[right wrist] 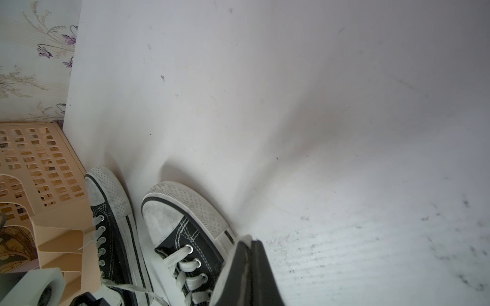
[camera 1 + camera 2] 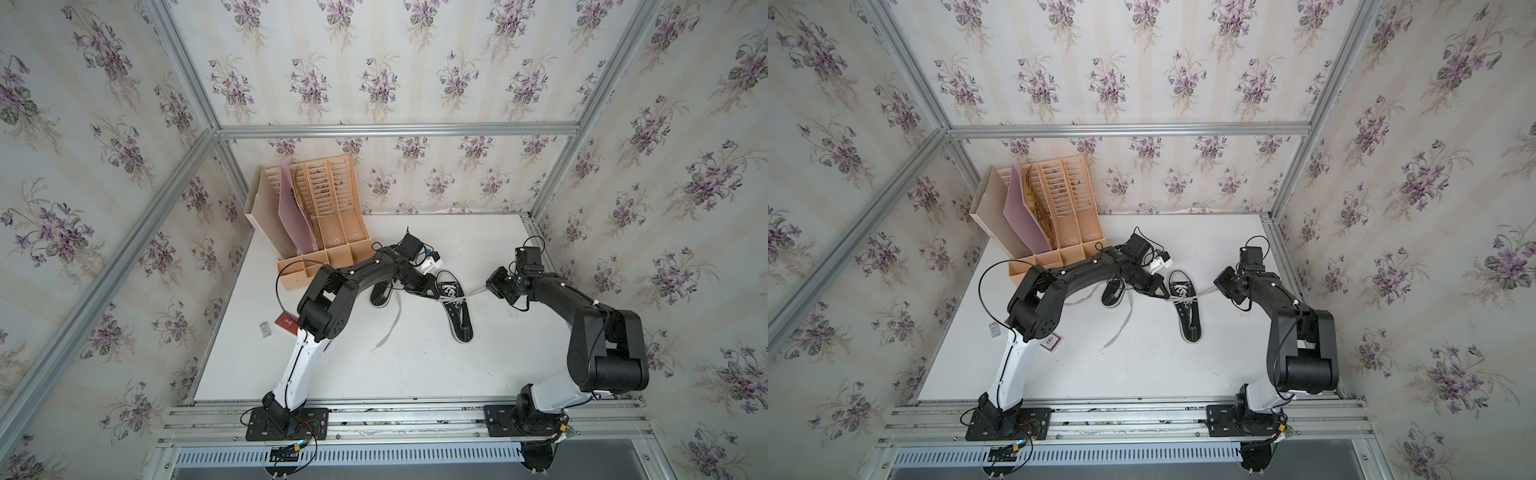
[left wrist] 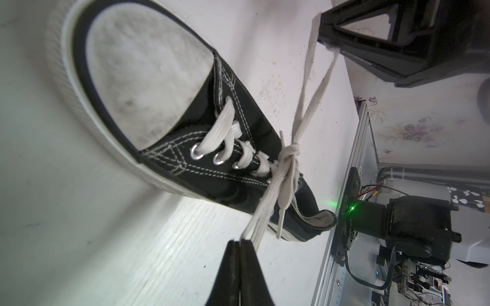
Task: Tie the shoes
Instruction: Tie the shoelace on the shoe.
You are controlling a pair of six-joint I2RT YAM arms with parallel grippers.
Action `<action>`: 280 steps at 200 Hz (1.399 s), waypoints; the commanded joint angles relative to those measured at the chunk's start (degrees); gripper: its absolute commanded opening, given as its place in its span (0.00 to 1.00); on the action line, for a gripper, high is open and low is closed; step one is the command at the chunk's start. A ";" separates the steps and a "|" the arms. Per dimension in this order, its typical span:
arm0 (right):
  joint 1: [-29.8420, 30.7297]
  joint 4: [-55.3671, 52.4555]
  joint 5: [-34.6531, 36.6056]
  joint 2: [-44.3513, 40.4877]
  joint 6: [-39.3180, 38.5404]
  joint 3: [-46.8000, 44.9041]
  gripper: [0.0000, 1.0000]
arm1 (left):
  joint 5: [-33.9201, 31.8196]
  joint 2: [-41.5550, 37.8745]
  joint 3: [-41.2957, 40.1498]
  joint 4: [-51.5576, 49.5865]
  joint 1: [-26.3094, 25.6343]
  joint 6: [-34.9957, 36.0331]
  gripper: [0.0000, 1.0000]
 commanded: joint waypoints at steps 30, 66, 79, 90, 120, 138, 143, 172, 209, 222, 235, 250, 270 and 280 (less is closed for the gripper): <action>0.00 -1.11 2.85 0.77 -1.47 0.70 0.00 | -1.70 -1.43 -1.25 1.43 0.70 -0.43 0.00; 0.00 -0.55 1.44 1.03 -1.69 1.05 0.00 | -1.53 -1.23 -1.20 1.67 0.80 -0.63 0.00; 0.00 -0.56 1.07 1.23 -1.86 1.28 0.00 | -1.56 -1.29 -1.17 1.67 0.80 -0.69 0.00; 0.02 -0.22 0.37 1.28 -1.96 1.32 0.00 | -1.02 -1.25 -1.01 1.83 0.80 -0.73 0.00; 0.00 3.09 -5.67 1.81 -2.25 1.11 0.00 | 0.80 -1.83 -0.90 2.93 0.80 -0.61 0.31; 0.08 2.28 -6.29 2.31 -3.38 2.07 0.13 | -0.15 -3.26 -1.24 2.89 0.88 0.56 0.45; 0.08 1.75 -5.64 2.21 -3.80 2.43 0.17 | -0.49 -3.69 -1.38 2.89 0.93 0.78 0.49; 0.00 -2.71 0.39 0.79 -6.96 5.17 0.45 | -2.28 -6.46 -2.70 2.41 1.38 2.72 0.59; 0.00 -6.01 3.38 -0.96 -9.34 6.89 0.54 | -0.46 -8.35 -3.05 0.69 0.51 6.68 0.56; 0.15 -5.18 0.51 -1.99 -9.30 6.00 0.53 | 1.66 -7.95 -2.28 -0.27 -0.14 7.73 0.49; 0.64 -4.51 -2.26 -2.63 -8.99 4.91 0.52 | 2.78 -7.43 -1.41 -1.34 -1.26 9.09 0.45; 1.80 -4.09 -4.20 -3.16 -8.27 3.53 0.51 | 3.42 -6.46 -0.22 -2.79 -2.62 10.58 0.41; 4.02 -3.55 -5.05 -3.50 -7.16 2.22 0.51 | 3.28 -4.49 1.44 -4.15 -3.66 10.92 0.39; 5.18 -3.55 -5.02 -3.50 -6.76 1.93 0.50 | 2.94 -3.70 1.91 -4.26 -3.91 10.56 0.39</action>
